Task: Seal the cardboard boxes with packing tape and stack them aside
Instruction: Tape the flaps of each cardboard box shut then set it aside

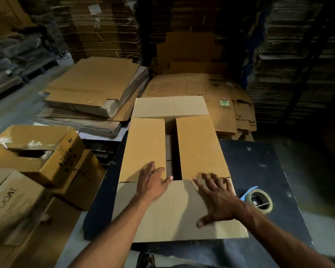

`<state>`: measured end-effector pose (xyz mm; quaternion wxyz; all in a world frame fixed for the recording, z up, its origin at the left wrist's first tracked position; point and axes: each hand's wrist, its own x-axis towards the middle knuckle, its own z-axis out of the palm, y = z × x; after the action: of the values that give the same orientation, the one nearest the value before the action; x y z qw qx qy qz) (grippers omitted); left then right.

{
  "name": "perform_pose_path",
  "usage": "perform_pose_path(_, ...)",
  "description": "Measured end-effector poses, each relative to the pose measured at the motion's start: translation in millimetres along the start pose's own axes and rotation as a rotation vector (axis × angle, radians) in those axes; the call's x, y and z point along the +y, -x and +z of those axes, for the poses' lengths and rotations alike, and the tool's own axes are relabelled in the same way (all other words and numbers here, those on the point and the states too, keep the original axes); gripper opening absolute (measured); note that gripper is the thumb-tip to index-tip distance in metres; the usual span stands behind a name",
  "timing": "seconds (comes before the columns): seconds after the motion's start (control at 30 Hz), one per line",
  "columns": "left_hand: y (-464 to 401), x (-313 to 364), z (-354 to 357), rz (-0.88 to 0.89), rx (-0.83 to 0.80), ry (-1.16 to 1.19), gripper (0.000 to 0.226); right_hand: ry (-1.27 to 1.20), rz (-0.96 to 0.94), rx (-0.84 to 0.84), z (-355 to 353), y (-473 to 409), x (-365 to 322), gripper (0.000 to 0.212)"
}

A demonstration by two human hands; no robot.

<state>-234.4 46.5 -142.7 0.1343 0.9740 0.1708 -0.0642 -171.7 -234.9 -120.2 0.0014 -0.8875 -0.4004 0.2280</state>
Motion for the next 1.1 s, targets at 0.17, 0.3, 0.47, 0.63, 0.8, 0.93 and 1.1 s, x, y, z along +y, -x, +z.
perform_pose_path(0.17, -0.1, 1.9, 4.4, -0.02, -0.011, -0.055, 0.066, 0.185, -0.148, -0.13, 1.1, 15.1, 0.4, 0.16)
perform_pose_path(0.3, 3.7, 6.2, 8.1, -0.054, 0.05, -0.006, 0.065, 0.221, -0.148, -0.168, -2.6, 16.3, -1.4, 0.16)
perform_pose_path(0.47, 10.4, 19.4, -4.4, -0.03, -0.089, 0.013, 0.067, 0.041, -0.134, -0.441, -58.0, 16.9, -4.0, 0.142)
perform_pose_path(0.63, 1.2, 34.3, -93.4, -0.078, -0.523, 0.218, 0.074, -0.495, -0.322, -0.734, -139.6, -10.4, 25.8, 0.096)
perform_pose_path(0.8, -8.6, 47.0, -195.1, 0.029, -0.092, 0.376, 0.079, -0.805, -0.29, -0.522, -185.0, -43.4, 62.4, 0.065)
perform_pose_path(0.93, -9.6, 51.3, -196.9, 0.122, 0.176, 0.431, 0.05, -0.836, -0.259, -0.377, -200.3, -57.9, 73.7, 0.061)
perform_pose_path(1.1, -10.6, 43.5, -135.2, 0.177, 0.564, 0.102, 0.049, -0.784, -0.22, -0.283, -205.7, -63.7, 71.3, 0.035)
